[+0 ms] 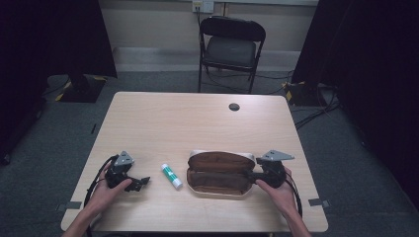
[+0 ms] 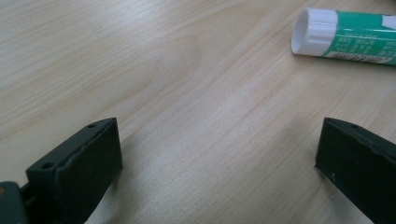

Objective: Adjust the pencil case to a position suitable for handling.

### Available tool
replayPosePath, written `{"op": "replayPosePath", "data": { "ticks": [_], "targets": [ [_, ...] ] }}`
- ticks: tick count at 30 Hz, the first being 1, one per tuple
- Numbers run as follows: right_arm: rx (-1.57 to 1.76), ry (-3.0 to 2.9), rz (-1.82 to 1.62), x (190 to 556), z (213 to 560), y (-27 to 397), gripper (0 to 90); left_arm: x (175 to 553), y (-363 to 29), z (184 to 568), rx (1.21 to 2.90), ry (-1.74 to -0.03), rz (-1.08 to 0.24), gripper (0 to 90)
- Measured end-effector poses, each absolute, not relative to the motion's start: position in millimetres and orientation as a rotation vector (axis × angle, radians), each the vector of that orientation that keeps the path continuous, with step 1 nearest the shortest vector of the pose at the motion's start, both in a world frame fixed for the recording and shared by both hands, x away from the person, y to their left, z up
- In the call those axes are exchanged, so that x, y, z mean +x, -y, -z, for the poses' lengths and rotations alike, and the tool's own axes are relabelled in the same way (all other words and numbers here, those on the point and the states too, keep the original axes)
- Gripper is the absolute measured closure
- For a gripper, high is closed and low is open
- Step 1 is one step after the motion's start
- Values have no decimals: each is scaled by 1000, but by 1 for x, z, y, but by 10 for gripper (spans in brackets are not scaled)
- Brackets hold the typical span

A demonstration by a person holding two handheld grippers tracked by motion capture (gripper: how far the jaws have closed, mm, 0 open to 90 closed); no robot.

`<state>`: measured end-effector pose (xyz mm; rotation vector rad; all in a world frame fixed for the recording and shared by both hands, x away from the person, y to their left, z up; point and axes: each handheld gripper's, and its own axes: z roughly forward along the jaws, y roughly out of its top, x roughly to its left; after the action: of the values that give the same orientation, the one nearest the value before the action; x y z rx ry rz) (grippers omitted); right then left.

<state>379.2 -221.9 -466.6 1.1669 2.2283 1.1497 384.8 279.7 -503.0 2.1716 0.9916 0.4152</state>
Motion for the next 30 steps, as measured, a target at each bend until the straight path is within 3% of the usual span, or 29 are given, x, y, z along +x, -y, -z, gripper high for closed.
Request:
{"op": "replayPosePath", "data": {
  "ticks": [6,9,18,30],
  "targets": [
    [1153,-2202,-1181,357,459,237,248,383,-278,500,2169,-1002,-413,55],
    [1161,-2190,-1199,346,456,245,249,383,-277,499,2157,-996,-421,169],
    [1280,-2127,-1091,347,475,274,246,383,-256,485,2144,-904,-408,190],
    [1363,-2131,-928,361,498,282,215,379,-224,474,2131,-790,-374,199]
  ]
}}
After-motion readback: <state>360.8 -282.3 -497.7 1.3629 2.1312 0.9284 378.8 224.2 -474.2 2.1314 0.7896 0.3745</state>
